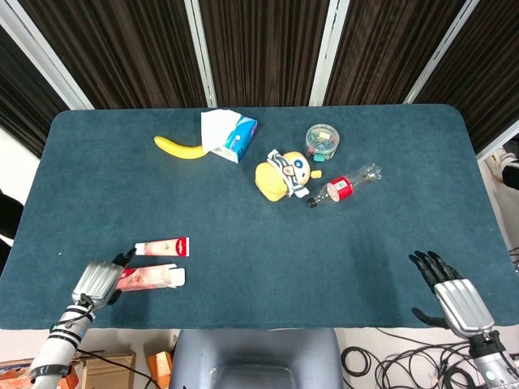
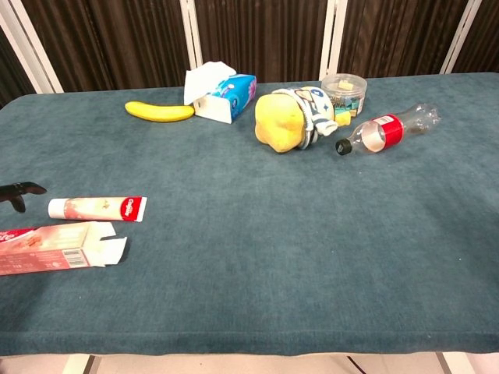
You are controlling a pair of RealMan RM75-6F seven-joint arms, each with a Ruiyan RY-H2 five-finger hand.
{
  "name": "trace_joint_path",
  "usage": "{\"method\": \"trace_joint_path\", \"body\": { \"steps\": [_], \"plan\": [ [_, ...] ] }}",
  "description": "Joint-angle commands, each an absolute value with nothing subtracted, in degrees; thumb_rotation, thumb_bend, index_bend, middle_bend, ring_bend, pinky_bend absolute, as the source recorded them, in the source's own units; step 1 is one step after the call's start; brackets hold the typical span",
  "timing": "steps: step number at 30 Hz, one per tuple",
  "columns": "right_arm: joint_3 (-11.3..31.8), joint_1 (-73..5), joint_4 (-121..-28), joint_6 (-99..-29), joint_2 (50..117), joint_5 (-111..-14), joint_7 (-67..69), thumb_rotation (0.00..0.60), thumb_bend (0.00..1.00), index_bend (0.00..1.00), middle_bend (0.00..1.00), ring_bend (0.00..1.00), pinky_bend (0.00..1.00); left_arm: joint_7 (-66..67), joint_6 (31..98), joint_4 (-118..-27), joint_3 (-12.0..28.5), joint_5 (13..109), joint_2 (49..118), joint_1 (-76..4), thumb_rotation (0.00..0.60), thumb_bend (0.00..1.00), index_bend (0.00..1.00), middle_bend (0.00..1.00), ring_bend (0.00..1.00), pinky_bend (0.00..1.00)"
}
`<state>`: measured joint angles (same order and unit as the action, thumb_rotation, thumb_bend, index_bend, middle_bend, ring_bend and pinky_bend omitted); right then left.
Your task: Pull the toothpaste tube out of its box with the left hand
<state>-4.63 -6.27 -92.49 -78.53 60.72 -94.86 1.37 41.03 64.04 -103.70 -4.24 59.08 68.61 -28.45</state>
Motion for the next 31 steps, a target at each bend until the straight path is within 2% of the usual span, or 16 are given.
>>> {"method": "trace_joint_path", "body": {
  "steps": [1,4,7,9,11,14,18,23,31],
  "plan": [
    [-4.60,-6.24,-92.45,-78.64,60.76,-94.86,1.37,0.600,0.13,0.00,0.05,0.00,0.24,39.12,66.92,-107.18,-4.13,60.40,65.77,-26.96,0.600,0.27,0.00,0.12,0.74,0.85],
    [-4.57,-6.20,-92.42,-78.80,60.84,-94.87,1.34,0.600,0.13,0.00,0.05,0.00,0.24,33.46,70.79,-109.54,-4.29,66.90,62.86,-24.61,0.600,0.26,0.00,0.09,0.59,0.76],
    [-4.50,-6.14,-92.32,-78.99,61.01,-94.86,1.20,0.600,0.13,0.00,0.05,0.00,0.24,22.20,74.57,-108.49,-5.64,78.86,59.87,-22.10,0.600,0.26,0.00,0.08,0.42,0.59],
    [-4.51,-6.10,-92.31,-79.03,61.10,-94.85,1.12,0.600,0.13,0.00,0.05,0.00,0.24,14.96,78.04,-105.89,-6.65,85.74,59.07,-20.35,0.600,0.26,0.01,0.08,0.25,0.40],
    [-4.30,-5.95,-92.30,-79.37,61.28,-94.58,0.90,0.600,0.13,0.00,0.05,0.00,0.24,9.84,81.85,-102.58,-7.70,89.85,59.19,-17.94,0.600,0.26,0.02,0.08,0.18,0.34],
    [-3.28,-5.33,-91.93,-81.29,62.28,-93.99,0.21,0.600,0.13,0.00,0.05,0.00,0.24,8.16,84.04,-101.04,-8.06,89.26,59.79,-15.13,0.600,0.26,0.03,0.08,0.13,0.30],
    [-2.54,-4.53,-91.79,-83.09,62.95,-93.33,-0.26,0.600,0.13,0.00,0.05,0.00,0.24,7.39,88.40,-94.02,-6.35,90.06,64.46,-12.43,0.600,0.28,0.03,0.07,0.07,0.23],
    [-2.23,-4.29,-91.88,-83.17,63.29,-92.62,-1.11,0.600,0.13,0.00,0.05,0.00,0.24,6.55,89.98,-85.83,-5.25,91.79,69.24,-11.26,0.600,0.29,0.07,0.07,0.05,0.19],
    [-2.72,-4.46,-91.99,-82.13,63.52,-92.86,-2.26,0.600,0.13,0.00,0.05,0.00,0.24,7.34,89.66,-86.17,-4.62,92.05,69.56,-10.08,0.600,0.32,0.08,0.07,0.05,0.19]
  ]
}}
